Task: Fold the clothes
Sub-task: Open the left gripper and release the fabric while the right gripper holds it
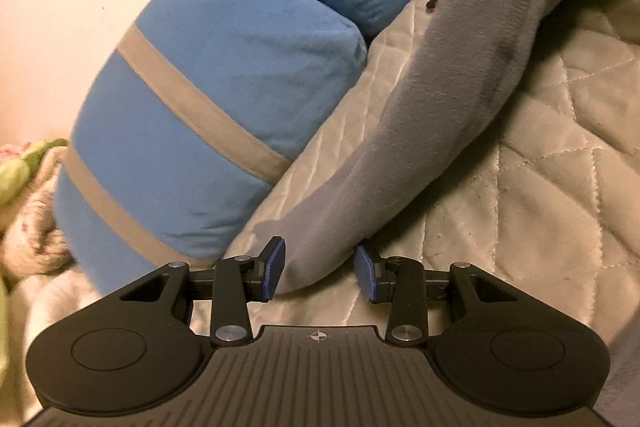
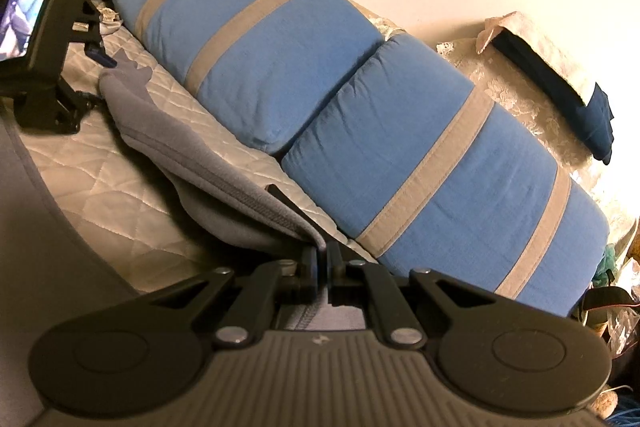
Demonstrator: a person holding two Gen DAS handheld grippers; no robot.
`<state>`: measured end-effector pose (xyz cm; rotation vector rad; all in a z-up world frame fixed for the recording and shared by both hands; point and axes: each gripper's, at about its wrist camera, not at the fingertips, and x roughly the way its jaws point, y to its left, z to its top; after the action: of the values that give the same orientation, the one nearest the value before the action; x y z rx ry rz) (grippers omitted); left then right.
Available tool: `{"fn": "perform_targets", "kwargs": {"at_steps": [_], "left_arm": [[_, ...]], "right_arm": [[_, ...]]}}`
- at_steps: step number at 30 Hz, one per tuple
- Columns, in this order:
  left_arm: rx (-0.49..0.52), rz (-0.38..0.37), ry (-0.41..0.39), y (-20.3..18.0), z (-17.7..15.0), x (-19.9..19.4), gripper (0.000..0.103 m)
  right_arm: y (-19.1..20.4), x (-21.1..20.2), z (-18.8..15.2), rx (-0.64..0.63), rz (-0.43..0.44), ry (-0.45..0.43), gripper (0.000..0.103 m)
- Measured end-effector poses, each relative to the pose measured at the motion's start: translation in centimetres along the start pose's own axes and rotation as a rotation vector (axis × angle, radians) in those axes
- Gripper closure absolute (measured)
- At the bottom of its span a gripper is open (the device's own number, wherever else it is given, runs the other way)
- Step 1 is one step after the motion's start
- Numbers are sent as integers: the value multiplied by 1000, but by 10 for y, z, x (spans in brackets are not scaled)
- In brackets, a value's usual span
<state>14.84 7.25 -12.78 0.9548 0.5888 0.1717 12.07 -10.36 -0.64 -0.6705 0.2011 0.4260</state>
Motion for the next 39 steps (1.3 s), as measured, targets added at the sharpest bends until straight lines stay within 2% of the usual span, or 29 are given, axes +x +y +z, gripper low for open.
{"fn": "perform_targets", "kwargs": {"at_steps": [1, 2, 5, 8, 11, 13, 15, 17, 19, 21, 23, 28, 30, 35, 39], "left_arm": [[15, -14, 13, 0, -1, 3, 96], [47, -27, 34, -1, 0, 6, 98], [149, 7, 38, 7, 4, -8, 98], [211, 76, 43, 25, 14, -39, 98], [236, 92, 76, 49, 28, -65, 98], [228, 64, 95, 61, 38, -75, 98], [206, 28, 81, 67, 42, -73, 95], [198, 43, 52, 65, 40, -56, 95], [191, 65, 29, 61, 35, -34, 86], [171, 123, 46, 57, 23, -12, 66], [134, 182, 75, 62, 11, 6, 58], [-127, 142, 191, 105, -30, 16, 53], [-173, 107, 209, 113, -42, 13, 53], [-178, -3, 129, 107, -46, 2, 52], [-132, -26, 58, 88, -35, -1, 52]], "right_arm": [[0, 1, 0, -1, 0, 1, 98], [0, 1, -1, -3, 0, 3, 98], [-2, 4, -2, -3, -4, 9, 97], [-7, 4, -2, 6, -11, 11, 97], [-11, 3, 0, 21, -19, 4, 96], [-14, 3, 0, 30, -22, 2, 96], [-16, 4, -1, 40, -29, 6, 96], [-18, 7, -1, 54, -34, 13, 96], [-19, 10, -2, 72, -30, 20, 96], [-18, 14, -2, 75, -23, 24, 96], [-16, 17, -2, 70, -25, 29, 96], [-14, 25, -2, 81, -39, 52, 96], [-14, 25, -2, 83, -42, 56, 96], [-14, 26, -1, 85, -47, 68, 96], [-14, 24, -2, 84, -47, 75, 96]]}}
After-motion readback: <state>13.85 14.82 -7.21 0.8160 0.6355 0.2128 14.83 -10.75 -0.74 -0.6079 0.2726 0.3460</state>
